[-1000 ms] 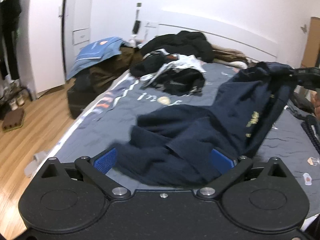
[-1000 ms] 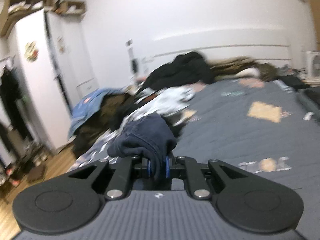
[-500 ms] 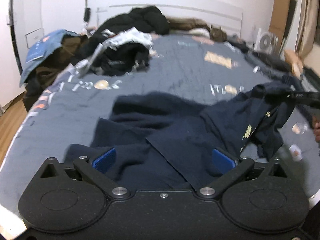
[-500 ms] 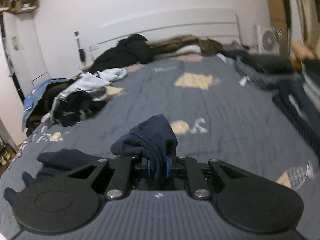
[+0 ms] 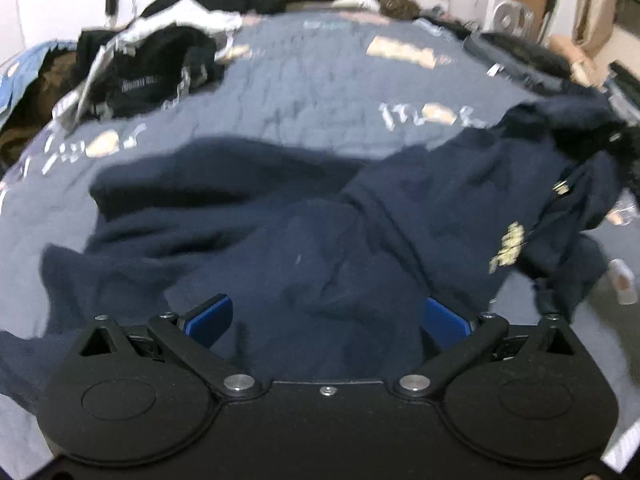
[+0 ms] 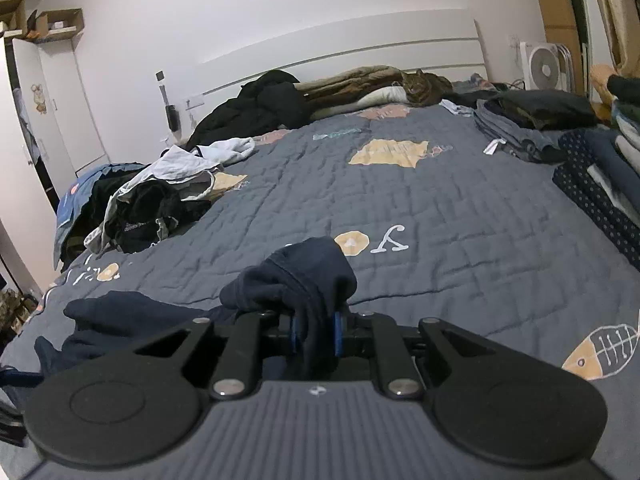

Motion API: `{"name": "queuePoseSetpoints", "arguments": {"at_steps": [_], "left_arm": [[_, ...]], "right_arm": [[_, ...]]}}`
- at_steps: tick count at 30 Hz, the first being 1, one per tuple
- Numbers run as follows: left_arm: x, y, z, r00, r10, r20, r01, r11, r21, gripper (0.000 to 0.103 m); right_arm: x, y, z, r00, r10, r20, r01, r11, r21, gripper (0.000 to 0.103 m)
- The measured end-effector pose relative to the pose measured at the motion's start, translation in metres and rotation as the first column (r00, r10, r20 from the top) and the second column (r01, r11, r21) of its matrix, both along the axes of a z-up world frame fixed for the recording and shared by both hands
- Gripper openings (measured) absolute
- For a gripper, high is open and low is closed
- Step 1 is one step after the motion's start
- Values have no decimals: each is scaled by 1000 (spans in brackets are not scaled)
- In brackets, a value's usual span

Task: Fold clothes
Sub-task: 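Lift the shirt with the right gripper while the left gripper closes on another edge, then hold the shirt with both grippers and spread it apart between them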

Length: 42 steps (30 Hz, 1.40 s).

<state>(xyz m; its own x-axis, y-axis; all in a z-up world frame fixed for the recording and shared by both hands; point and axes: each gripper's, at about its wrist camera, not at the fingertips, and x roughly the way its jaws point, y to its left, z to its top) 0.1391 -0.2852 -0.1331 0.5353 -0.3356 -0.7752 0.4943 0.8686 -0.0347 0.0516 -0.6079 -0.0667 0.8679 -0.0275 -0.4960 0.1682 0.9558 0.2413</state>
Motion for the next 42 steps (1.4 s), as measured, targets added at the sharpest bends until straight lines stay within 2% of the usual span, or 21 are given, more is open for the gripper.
{"name": "queuePoseSetpoints", "arguments": {"at_steps": [1, 3, 5, 6, 8, 10, 16, 22, 25, 27, 31, 33, 35, 37, 40, 42], "left_arm": [[3, -2, -7, 1000, 5, -16, -5, 1000, 7, 99], [6, -6, -18, 999, 6, -40, -5, 1000, 25, 86], [7, -10, -22, 999, -14, -50, 16, 999, 33, 65], [7, -11, -21, 998, -26, -52, 28, 999, 35, 58], [7, -10, -16, 997, -49, -53, 51, 998, 28, 26], [7, -9, -6, 997, -58, -48, 58, 998, 17, 14], [6, 6, 48, 997, -60, 46, 60, 998, -1, 8], [7, 37, 115, 987, -30, 160, 31, 999, -9, 8], [7, 53, 131, 984, -10, 181, 11, 1000, -7, 8], [3, 58, 126, 989, -28, 142, 27, 1000, 9, 8], [-9, 56, 79, 998, -62, 10, 62, 997, 42, 11], [-15, 54, 53, 997, -60, -52, 62, 997, 49, 25], [-22, 57, 38, 996, -54, -76, 57, 998, 30, 54], [-26, 60, 39, 996, -62, -65, 61, 998, -21, 65], [-20, 63, 56, 998, -54, -22, 51, 992, -118, 81], [-7, 56, 68, 999, -44, 14, 46, 987, -156, 87]], "right_arm": [[-1, 0, 0, 1000, 3, 1, -3, 1000, -4, 16], [-2, -2, -1, 1000, 6, 2, -6, 1000, -6, 16], [-2, -4, -3, 1000, 8, -1, -8, 1000, 4, 16], [-1, -5, -3, 1000, 7, -3, -7, 1000, 11, 16], [-1, -6, -4, 1000, 10, -6, -10, 1000, 11, 16], [-2, -5, -4, 1000, 13, -6, -13, 1000, 7, 16], [-8, -8, -1, 1000, 23, 4, -23, 999, 32, 16], [-15, -5, 9, 998, 60, 35, -62, 997, 52, 15], [-16, -2, 12, 995, 94, 35, -96, 994, 48, 15], [-17, 2, 11, 993, 120, 19, -121, 992, 28, 15], [-14, 10, 6, 988, 151, -18, -151, 988, -12, 16], [-13, 13, 4, 988, 153, -37, -154, 987, -42, 16], [-12, 16, 2, 987, 154, -53, -158, 985, -71, 22], [-12, 16, 1, 986, 153, -62, -158, 984, -80, 27], [-15, 16, 2, 984, 167, -58, -171, 982, -81, 33], [-16, 15, 2, 983, 176, -55, -180, 980, -82, 35]]}}
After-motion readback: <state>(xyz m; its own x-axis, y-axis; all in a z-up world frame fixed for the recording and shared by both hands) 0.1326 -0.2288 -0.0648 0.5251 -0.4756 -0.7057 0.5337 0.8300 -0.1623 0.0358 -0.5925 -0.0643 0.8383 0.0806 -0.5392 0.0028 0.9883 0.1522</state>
